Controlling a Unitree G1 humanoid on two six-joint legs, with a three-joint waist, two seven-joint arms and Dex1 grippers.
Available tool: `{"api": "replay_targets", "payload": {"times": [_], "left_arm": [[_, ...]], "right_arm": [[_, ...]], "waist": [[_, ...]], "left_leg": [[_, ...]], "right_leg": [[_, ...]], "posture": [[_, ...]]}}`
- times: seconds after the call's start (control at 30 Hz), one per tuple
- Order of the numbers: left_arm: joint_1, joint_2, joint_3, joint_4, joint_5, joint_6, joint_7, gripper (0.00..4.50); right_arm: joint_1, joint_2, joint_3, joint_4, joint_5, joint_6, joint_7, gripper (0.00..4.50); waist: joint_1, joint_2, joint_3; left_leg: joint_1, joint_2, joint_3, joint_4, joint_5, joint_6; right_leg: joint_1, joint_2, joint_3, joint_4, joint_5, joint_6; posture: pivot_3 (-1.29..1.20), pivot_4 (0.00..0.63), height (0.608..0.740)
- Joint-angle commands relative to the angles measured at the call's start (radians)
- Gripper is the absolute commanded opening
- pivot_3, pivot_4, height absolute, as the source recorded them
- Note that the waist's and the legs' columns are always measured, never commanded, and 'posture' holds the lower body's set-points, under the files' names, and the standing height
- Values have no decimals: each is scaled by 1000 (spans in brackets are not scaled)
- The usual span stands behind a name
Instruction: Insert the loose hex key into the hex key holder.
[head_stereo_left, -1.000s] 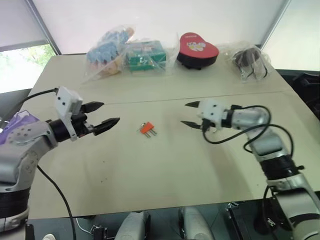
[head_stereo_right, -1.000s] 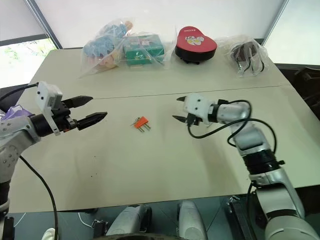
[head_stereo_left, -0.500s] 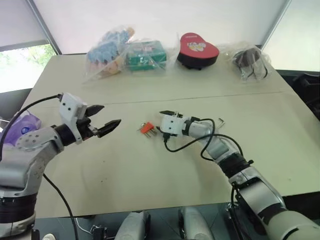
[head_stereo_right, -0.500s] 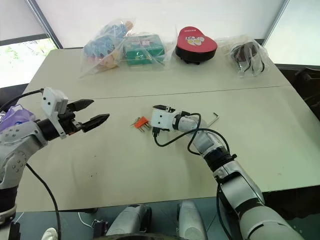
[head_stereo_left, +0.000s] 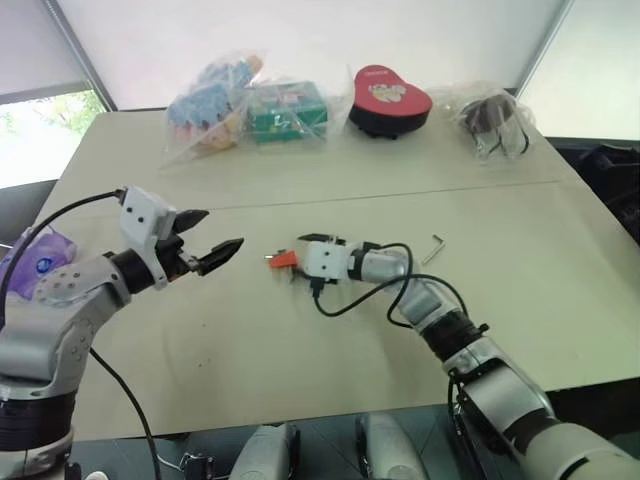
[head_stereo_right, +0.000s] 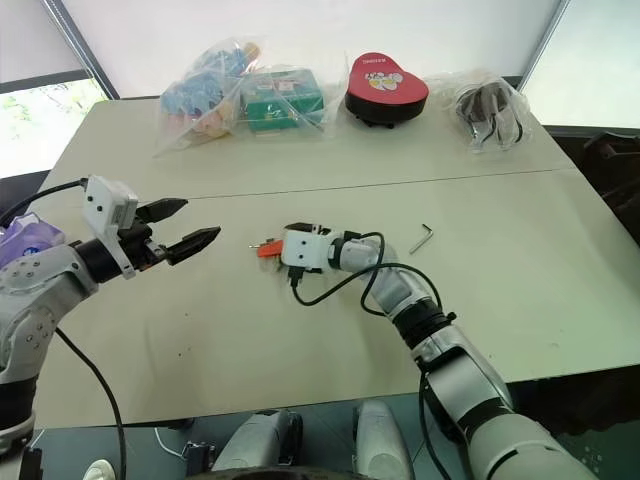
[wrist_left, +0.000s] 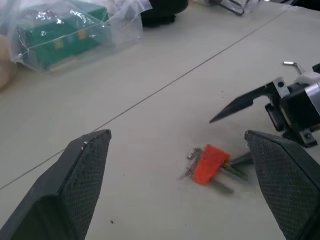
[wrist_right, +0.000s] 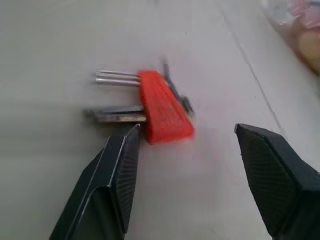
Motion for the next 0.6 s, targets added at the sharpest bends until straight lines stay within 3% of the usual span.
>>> {"api": "replay_targets", "payload": {"times": [0.03,0.6], "left_arm": [[-4,1,27,-36,-1,-22,4,4479],[28,-13,27,-68,3,-30,29,4479]], "right_arm": [[-15,23,-3,-47,30,34,29,3113],[-24,17,-54,31,101,230,73,3113]], "waist": [[-2,0,0],[-4,0,0]], "left_leg": [[0,0,0,0,0,0],[0,0,-1,0,0,0]], "right_leg": [[0,0,0,0,0,0],[1,0,0,0,0,0]], "posture": [[0,150,740],[0,150,740]]}}
